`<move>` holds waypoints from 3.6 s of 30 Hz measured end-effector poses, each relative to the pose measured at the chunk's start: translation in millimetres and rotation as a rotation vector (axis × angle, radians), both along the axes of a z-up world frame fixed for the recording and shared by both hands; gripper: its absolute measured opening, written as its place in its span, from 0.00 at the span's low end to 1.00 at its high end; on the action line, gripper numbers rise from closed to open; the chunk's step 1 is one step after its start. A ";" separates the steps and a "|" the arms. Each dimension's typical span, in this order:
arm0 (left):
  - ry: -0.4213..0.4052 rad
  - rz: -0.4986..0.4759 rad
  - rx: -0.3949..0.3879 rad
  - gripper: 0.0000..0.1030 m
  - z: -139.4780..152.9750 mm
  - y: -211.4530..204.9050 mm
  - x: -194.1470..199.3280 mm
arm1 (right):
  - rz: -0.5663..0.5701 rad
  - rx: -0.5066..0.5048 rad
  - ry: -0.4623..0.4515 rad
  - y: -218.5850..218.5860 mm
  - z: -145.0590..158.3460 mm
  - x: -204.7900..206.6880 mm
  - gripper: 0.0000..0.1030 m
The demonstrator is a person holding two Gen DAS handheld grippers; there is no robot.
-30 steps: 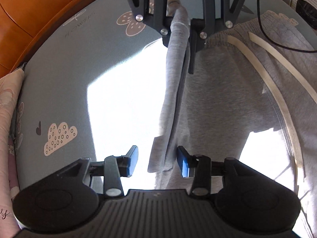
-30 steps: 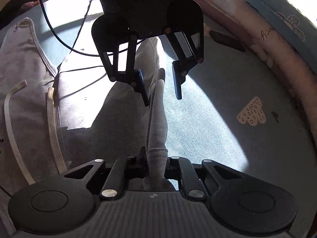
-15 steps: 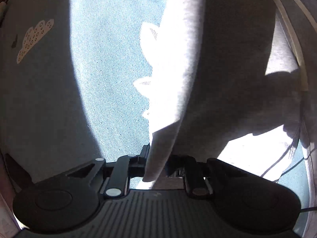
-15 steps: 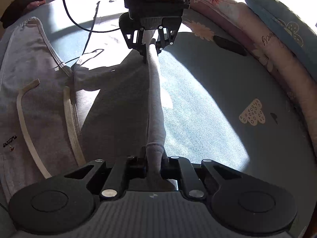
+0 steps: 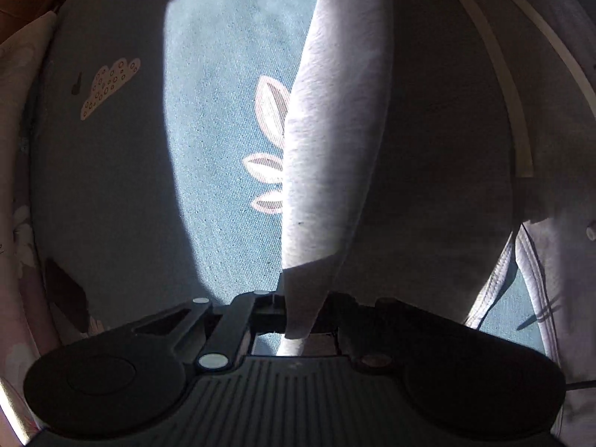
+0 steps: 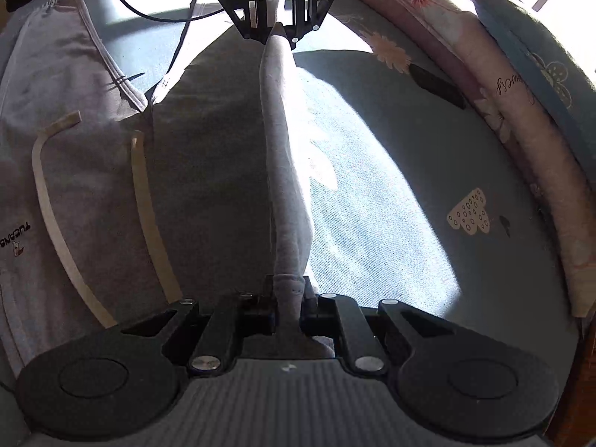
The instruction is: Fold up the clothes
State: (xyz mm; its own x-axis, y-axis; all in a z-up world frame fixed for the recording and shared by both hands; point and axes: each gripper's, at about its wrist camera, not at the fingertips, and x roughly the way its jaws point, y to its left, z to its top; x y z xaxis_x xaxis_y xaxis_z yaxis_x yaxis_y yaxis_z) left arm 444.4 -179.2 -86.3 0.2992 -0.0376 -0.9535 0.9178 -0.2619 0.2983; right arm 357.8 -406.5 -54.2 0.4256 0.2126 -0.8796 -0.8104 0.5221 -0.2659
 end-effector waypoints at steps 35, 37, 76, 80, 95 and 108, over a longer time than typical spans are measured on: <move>0.073 -0.380 0.002 0.01 22.1 37.9 -270.8 | 0.187 -0.343 0.011 55.0 -36.9 -177.8 0.12; 0.085 -0.375 0.002 0.01 16.0 36.0 -274.3 | 0.172 -0.350 0.009 53.5 -44.8 -178.7 0.12; -0.008 -0.523 0.004 0.01 -21.6 1.6 -270.0 | 0.185 -0.380 -0.073 62.1 -62.6 -205.8 0.06; -0.011 -0.542 -0.004 0.01 -13.2 0.7 -271.2 | 0.183 -0.379 -0.063 57.1 -55.0 -209.1 0.05; 0.091 -0.344 -0.080 0.40 10.9 12.3 -248.5 | 0.091 -0.406 -0.011 35.1 -37.3 -181.7 0.39; 0.383 1.019 -0.470 0.42 49.0 58.8 -123.2 | -0.330 0.222 0.145 100.6 1.9 -157.6 0.26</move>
State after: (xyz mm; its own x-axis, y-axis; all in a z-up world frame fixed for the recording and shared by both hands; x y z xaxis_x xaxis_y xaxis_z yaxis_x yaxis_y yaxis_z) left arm 321.1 -120.4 -37.3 0.0921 -0.3173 -0.9438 0.6899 0.7038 -0.1692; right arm 200.1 -305.9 -52.3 0.3778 0.2772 -0.8834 -0.6110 0.7915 -0.0129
